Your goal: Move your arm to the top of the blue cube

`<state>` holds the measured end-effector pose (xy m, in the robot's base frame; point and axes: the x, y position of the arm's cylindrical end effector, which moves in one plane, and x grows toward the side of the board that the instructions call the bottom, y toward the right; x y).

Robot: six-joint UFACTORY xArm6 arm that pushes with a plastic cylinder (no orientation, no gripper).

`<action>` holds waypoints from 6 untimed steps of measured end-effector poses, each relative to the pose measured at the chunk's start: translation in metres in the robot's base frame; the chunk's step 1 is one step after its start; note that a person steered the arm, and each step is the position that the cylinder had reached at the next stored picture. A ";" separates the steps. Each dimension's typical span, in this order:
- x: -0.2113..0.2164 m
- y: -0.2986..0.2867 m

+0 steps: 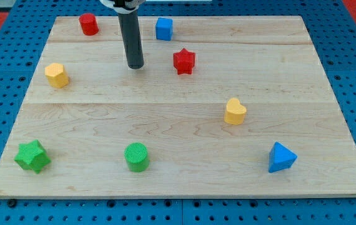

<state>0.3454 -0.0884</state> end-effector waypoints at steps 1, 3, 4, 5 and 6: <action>-0.007 -0.001; -0.008 -0.008; -0.009 -0.008; -0.010 -0.009; -0.051 0.004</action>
<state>0.2943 -0.0844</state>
